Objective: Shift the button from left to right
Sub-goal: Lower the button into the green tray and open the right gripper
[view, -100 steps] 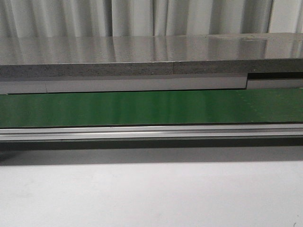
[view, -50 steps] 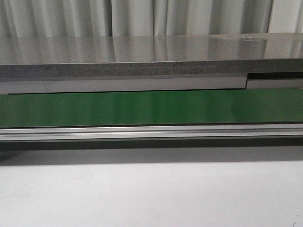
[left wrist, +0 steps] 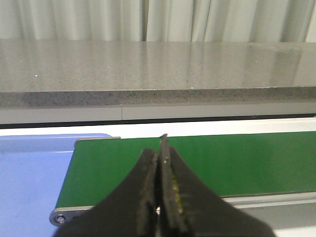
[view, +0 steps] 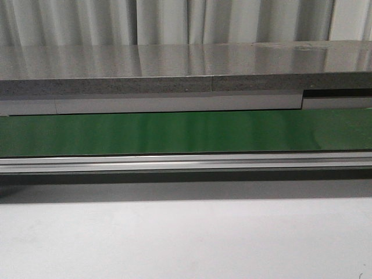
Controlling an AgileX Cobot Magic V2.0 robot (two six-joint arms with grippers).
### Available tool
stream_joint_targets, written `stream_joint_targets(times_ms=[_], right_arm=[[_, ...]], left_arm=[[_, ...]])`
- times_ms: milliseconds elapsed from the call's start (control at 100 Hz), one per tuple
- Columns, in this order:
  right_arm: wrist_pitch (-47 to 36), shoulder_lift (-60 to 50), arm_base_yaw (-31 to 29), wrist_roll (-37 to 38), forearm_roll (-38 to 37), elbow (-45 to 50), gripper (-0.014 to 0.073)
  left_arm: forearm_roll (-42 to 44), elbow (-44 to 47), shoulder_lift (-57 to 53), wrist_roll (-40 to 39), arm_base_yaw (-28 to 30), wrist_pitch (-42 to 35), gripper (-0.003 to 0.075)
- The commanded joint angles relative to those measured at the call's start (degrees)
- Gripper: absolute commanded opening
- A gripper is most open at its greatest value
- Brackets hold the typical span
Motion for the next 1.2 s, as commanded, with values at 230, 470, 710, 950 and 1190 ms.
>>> stream_joint_targets(times_ms=[230, 470, 710, 950, 1190], right_arm=[[-1.37, -4.42, -0.19, 1.80, 0.38, -1.60, 0.0481], [-5.19, -10.13, -0.11, 2.53, 5.87, -1.60, 0.0477], [-7.87, -15.39, 2.24, 2.53, 15.13, -0.89, 0.0477], [-15.73, -24.04, 8.65, 2.53, 16.17, 4.84, 0.0477], [-25.66, -35.81, 15.02, 2.53, 16.21, 18.46, 0.0477]], left_arm=[[-0.71, -1.71, 0.52, 0.17, -0.47, -4.38, -0.0020], [-0.71, -1.71, 0.52, 0.17, -0.47, -4.38, -0.0020], [-0.71, -1.71, 0.52, 0.17, -0.47, -4.38, -0.0020], [-0.71, -1.71, 0.52, 0.17, -0.47, -4.38, -0.0020], [-0.71, -1.71, 0.52, 0.17, -0.47, -4.38, -0.0020]])
